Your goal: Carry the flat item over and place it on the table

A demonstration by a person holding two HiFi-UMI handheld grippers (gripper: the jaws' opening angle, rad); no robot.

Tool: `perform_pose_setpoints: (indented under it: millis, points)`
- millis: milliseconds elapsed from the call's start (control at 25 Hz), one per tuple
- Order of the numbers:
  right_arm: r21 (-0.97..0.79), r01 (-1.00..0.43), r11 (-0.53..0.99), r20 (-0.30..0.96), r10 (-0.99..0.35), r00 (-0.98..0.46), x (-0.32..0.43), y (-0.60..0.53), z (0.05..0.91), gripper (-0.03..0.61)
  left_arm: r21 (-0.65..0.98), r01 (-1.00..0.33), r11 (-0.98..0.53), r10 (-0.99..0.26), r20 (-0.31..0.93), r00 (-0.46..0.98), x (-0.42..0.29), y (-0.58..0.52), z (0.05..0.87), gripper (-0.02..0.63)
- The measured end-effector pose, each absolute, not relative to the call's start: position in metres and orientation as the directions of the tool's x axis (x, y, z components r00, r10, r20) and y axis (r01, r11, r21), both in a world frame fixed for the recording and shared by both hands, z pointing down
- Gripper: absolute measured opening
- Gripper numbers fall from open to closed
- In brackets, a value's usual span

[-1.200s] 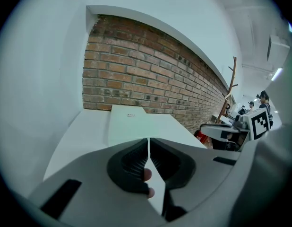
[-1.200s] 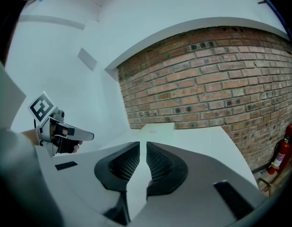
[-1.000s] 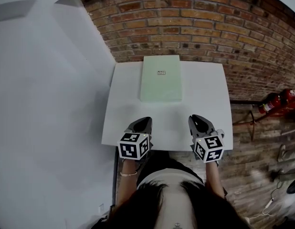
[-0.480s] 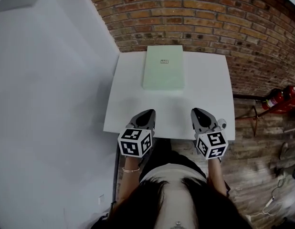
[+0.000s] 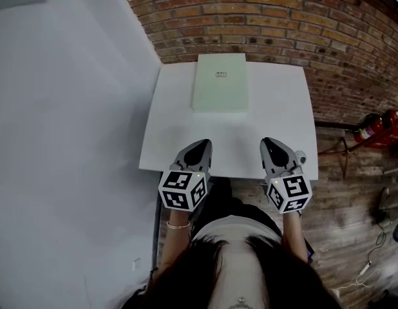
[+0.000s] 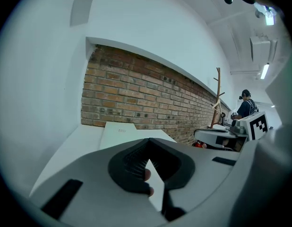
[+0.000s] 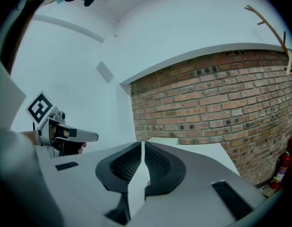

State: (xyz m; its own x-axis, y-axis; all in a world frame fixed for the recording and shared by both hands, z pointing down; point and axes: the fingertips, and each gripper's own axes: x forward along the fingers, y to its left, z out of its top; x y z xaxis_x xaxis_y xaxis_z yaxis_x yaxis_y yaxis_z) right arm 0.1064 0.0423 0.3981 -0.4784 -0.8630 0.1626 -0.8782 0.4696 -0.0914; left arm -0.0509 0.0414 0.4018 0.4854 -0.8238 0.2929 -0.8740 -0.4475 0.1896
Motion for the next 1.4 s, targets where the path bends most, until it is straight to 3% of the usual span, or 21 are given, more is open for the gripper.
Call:
perform_pose_setpoints:
  millis: [1400]
  points:
    - [0.071,-0.904,0.422,-0.054,-0.903,-0.426,0.124,0.113,0.336,0.051,0.024,-0.875,-0.483,-0.874,0.054,0.484,-0.033,0.091,0.347,0.011]
